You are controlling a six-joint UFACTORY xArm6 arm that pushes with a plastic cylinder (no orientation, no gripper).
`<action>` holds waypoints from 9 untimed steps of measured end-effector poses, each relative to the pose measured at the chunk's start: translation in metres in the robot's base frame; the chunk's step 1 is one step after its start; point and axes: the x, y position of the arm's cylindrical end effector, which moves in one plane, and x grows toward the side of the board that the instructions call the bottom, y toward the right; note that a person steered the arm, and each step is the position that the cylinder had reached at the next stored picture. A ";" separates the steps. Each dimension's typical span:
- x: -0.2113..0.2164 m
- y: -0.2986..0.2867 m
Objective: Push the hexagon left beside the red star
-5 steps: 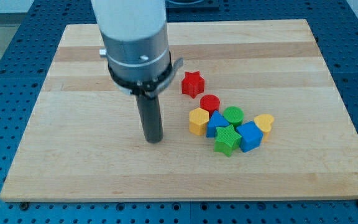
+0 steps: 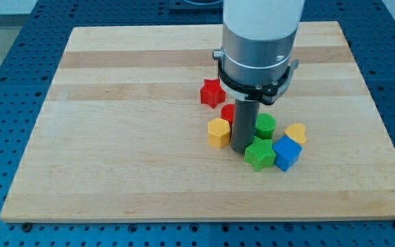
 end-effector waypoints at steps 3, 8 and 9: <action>-0.001 -0.047; -0.033 -0.026; -0.034 -0.013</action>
